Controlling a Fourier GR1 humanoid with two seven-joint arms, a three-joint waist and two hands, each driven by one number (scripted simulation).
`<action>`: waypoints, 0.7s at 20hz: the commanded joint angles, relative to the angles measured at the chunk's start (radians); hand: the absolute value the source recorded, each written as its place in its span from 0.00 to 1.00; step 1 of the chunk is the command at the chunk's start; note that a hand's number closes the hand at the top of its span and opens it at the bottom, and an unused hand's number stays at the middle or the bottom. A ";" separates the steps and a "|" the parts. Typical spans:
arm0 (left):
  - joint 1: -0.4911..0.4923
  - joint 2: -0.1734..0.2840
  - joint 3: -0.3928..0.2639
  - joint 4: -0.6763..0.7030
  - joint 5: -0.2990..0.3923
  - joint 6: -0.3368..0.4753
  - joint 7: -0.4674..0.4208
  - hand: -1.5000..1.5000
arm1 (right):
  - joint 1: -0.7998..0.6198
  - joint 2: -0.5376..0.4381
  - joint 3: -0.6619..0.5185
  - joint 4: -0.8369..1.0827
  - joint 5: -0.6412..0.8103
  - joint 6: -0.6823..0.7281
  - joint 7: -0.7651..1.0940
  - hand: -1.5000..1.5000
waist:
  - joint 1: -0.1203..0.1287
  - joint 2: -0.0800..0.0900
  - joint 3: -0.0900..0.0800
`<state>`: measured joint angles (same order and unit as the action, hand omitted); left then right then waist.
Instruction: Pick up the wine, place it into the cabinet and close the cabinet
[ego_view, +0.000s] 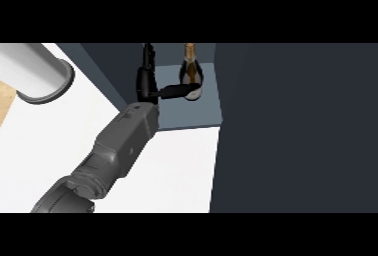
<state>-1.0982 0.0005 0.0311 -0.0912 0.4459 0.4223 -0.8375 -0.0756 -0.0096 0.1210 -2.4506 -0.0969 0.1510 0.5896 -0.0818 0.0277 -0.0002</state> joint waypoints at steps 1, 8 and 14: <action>0.062 0.017 0.000 -0.001 -0.009 -0.067 -0.053 0.00 | 0.022 0.009 0.034 -0.052 0.018 -0.020 0.027 0.00 | 0.015 -0.003 -0.002; 0.023 -0.001 -0.010 0.001 -0.008 -0.103 -0.015 0.00 | 0.023 0.006 0.021 -0.018 -0.004 0.005 -0.024 0.00 | 0.010 -0.005 -0.001; 0.046 -0.001 -0.024 -0.021 0.032 -0.157 -0.028 0.00 | -0.035 0.009 0.062 0.027 0.024 -0.034 0.004 0.00 | 0.007 -0.010 -0.002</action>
<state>-1.0793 -0.0011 0.0059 -0.1030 0.4449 0.3077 -0.8627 -0.0746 -0.0030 0.1521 -2.4440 -0.0874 0.1388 0.5849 -0.0812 0.0218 -0.0013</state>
